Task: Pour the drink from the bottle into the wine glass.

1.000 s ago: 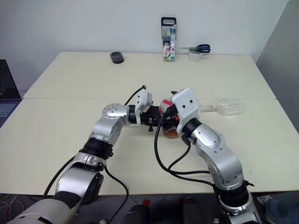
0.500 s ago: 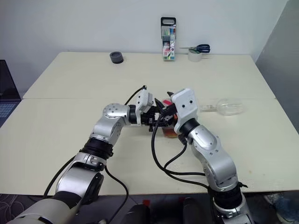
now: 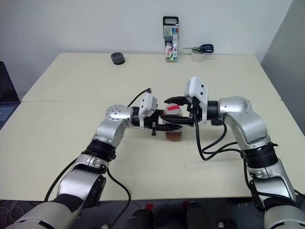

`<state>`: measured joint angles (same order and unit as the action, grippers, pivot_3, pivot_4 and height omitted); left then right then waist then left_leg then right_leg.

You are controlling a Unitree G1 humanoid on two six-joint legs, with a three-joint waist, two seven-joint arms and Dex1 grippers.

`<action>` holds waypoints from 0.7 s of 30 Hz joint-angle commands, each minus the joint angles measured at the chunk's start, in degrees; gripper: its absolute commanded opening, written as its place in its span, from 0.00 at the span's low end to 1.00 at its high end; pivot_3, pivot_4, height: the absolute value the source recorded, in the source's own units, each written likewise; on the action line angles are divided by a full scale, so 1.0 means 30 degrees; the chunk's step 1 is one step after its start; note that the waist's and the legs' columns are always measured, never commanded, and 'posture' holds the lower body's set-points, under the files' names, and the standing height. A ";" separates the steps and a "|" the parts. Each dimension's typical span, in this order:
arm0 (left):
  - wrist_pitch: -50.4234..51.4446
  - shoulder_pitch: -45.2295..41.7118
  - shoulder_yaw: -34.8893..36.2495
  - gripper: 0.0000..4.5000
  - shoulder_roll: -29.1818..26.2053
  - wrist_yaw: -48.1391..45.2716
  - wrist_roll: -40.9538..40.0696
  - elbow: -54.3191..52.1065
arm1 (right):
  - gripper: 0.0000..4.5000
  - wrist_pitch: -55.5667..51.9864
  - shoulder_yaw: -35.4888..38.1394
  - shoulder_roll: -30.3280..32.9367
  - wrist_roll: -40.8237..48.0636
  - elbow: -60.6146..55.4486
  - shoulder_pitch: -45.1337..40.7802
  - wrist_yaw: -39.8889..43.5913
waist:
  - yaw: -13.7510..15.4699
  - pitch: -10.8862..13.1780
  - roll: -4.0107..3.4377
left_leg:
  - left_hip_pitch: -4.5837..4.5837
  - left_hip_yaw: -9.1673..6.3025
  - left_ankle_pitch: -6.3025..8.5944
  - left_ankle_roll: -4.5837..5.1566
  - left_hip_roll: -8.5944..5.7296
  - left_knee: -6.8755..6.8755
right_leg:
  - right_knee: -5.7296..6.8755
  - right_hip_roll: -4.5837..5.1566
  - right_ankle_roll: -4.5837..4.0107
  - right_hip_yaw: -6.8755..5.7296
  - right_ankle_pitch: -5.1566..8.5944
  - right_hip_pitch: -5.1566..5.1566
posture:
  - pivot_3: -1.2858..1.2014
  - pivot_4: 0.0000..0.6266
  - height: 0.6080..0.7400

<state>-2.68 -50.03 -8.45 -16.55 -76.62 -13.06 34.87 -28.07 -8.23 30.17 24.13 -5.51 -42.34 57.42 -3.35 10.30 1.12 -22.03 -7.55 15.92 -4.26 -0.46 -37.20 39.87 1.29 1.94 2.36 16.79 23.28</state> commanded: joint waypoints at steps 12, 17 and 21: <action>-0.0286 -0.0588 0.0667 0.40 0.0607 0.2270 0.0203 0.0576 | 1.00 -0.3866 0.0010 -0.4139 -0.2623 -1.1372 0.7301 -1.2985 | 0.0036 -0.0002 0.0000 | -0.0019 -0.0025 -0.0016 -0.0029 0.0003 -0.0052 | 0.0031 -0.0024 0.0007 0.0006 0.0003 -0.0004 | 0.52 0.24 1.00; -0.0618 -0.0651 0.0602 0.40 0.0694 0.2386 0.0313 0.0858 | 1.00 -0.3227 -0.1373 -0.6460 -0.5114 -1.0519 0.7085 -1.5980 | 0.0023 -0.0005 -0.0004 | -0.0002 -0.0025 -0.0029 -0.0051 0.0013 -0.0043 | 0.0036 -0.0048 0.0006 0.0008 0.0003 -0.0005 | 0.52 0.24 1.00; -0.0913 -0.0661 0.0494 0.40 0.0710 0.2507 0.0451 0.0999 | 1.00 -0.2819 -0.1668 -0.7708 -0.5927 -0.9662 0.6741 -1.6964 | 0.0027 -0.0005 -0.0004 | -0.0007 -0.0021 -0.0031 -0.0057 0.0003 -0.0046 | 0.0028 -0.0035 0.0005 0.0011 0.0002 -0.0006 | 0.52 0.24 1.00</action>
<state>-3.78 -49.96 -7.46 -14.75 -69.38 -11.99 38.72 -38.29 -13.12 8.09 7.49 -33.92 -21.10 8.08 -3.27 10.29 1.11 -22.05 -7.62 15.83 -4.43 -0.45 -37.33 39.95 1.18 1.95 2.39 16.79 23.26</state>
